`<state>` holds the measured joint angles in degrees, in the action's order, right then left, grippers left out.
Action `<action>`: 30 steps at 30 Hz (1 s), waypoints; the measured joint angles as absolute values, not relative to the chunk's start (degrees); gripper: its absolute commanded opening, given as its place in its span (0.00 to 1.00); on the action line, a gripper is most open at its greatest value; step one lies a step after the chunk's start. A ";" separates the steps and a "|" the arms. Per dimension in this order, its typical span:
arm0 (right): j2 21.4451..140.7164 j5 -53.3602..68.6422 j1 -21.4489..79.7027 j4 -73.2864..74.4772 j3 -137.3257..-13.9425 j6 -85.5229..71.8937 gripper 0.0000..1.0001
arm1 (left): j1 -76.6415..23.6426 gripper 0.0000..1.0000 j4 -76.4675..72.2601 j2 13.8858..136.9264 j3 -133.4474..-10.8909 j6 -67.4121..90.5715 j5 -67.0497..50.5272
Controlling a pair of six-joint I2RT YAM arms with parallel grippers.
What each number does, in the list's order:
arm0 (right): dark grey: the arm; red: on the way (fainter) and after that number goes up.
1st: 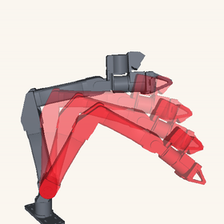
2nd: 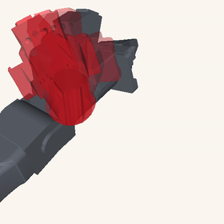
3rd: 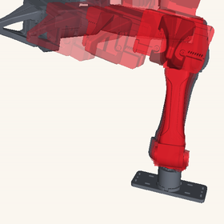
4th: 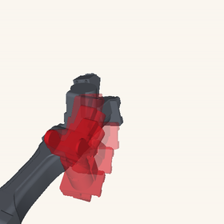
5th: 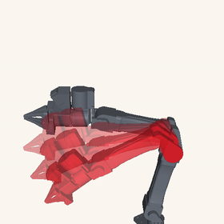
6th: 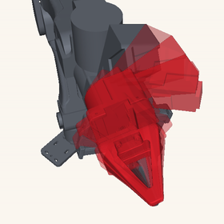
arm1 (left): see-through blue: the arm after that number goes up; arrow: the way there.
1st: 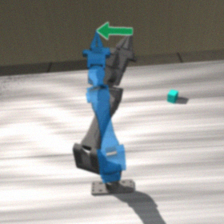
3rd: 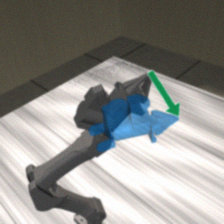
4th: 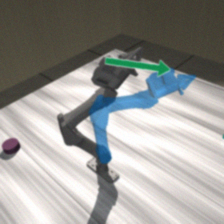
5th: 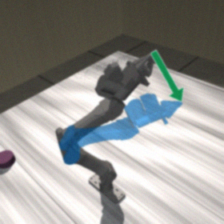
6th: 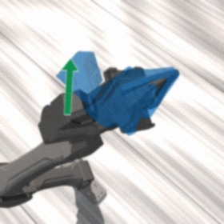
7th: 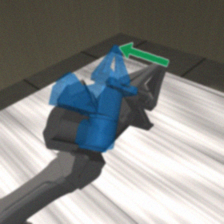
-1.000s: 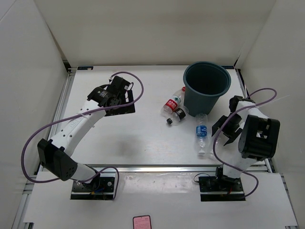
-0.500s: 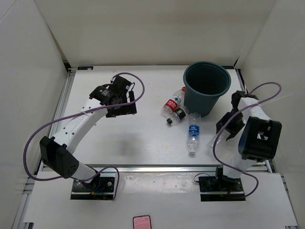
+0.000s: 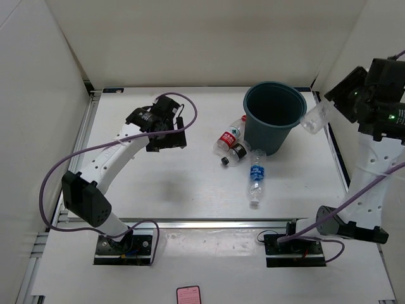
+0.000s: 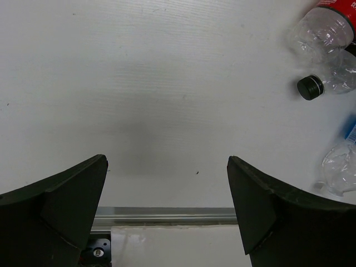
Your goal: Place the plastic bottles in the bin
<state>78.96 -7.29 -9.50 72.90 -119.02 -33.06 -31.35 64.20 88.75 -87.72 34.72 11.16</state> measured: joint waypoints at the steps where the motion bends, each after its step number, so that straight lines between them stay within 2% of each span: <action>1: 80.16 -7.31 -8.84 72.05 -122.02 -32.99 0.01 | -31.35 1.00 64.23 89.21 -88.09 34.54 11.07; 7: 91.20 -7.90 -2.28 65.52 -133.95 -32.75 0.10 | -31.35 1.00 64.60 91.79 -89.84 33.80 10.39; 11: 101.14 -9.89 3.81 59.88 -134.61 -31.20 0.20 | -31.35 1.00 64.71 92.16 -90.08 33.36 10.35; 12: 102.96 -10.28 5.23 59.11 -134.21 -30.59 0.33 | -31.35 1.00 64.71 92.16 -90.08 33.32 10.33; 14: 105.86 -10.74 7.64 58.54 -134.04 -29.28 0.52 | -31.35 1.00 64.73 92.16 -90.08 33.19 10.31; 16: 107.07 -11.60 9.65 58.17 -133.62 -28.29 1.00 | -31.35 1.00 64.71 92.16 -90.08 33.15 10.31; 19: 103.90 -15.22 11.55 57.39 -128.70 -26.52 1.00 | -31.24 1.00 64.73 92.16 -90.11 32.99 10.26; 23: 93.51 -19.64 11.44 56.93 -119.98 -25.69 1.00 | -30.85 1.00 64.73 92.16 -90.17 32.97 10.26; 26: 80.93 -21.71 11.44 55.09 -111.39 -24.91 1.00 | -30.61 1.00 64.73 92.16 -90.17 32.97 10.70; 30: 60.77 -19.33 16.10 51.05 -92.51 -25.41 1.00 | -29.54 1.00 64.75 92.25 -90.17 32.95 11.16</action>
<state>60.77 -19.33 16.10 51.05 -92.51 -25.41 -29.54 64.75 92.25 -90.17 32.95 11.16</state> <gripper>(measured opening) 0.998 1.000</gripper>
